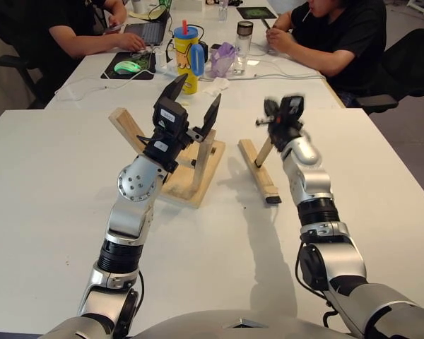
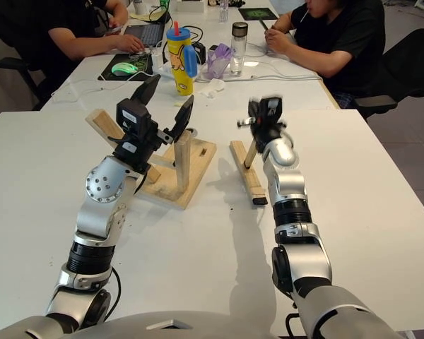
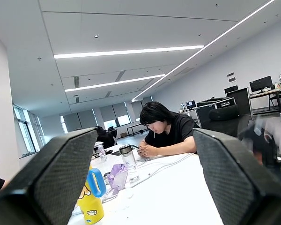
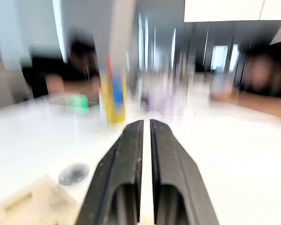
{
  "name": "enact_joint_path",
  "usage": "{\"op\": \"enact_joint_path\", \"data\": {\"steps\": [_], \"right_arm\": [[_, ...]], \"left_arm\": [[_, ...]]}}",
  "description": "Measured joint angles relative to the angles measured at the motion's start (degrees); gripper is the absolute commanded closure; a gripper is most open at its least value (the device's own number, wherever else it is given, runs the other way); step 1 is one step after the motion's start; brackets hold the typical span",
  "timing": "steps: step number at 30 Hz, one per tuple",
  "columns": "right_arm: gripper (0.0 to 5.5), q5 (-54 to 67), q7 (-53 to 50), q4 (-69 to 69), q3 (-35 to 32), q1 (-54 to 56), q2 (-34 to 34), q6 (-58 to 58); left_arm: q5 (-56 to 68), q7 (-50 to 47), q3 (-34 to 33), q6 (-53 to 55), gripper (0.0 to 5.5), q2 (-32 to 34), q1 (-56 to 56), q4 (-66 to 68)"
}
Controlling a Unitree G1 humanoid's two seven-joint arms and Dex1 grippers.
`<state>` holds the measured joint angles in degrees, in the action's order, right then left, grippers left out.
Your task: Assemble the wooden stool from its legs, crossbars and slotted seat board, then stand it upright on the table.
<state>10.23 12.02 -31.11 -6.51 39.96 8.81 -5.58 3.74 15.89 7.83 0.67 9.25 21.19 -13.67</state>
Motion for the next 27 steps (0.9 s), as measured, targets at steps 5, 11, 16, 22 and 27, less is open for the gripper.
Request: {"op": "enact_joint_path", "data": {"steps": [5, 11, 16, 22, 27], "right_arm": [[5.27, 3.65, 1.39, 1.47, -1.56, -0.38, -0.7, -3.48], [5.27, 1.43, 4.03, 10.78, 0.51, -7.04, -1.4, 7.57], [5.27, -1.17, 5.13, 22.28, 4.76, -7.02, -0.94, 11.89], [5.27, 0.27, 12.62, 24.67, 12.02, -10.27, -2.3, 4.51], [5.27, 0.31, 17.22, 23.13, 14.24, -10.83, -2.03, 2.58]], "left_arm": [[0.03, 0.09, 0.0, -0.03, 1.77, 0.02, 0.01, 0.36], [0.09, 0.25, -0.36, -0.21, 1.77, 0.16, 0.45, 0.39], [2.8, -2.72, -7.95, -0.07, 1.77, 0.62, 4.77, -5.33], [28.88, 8.75, -18.68, 18.42, 1.77, 12.17, 8.94, -10.37], [45.73, 30.66, -21.64, 38.75, 1.77, 28.79, -9.36, -9.06]]}}
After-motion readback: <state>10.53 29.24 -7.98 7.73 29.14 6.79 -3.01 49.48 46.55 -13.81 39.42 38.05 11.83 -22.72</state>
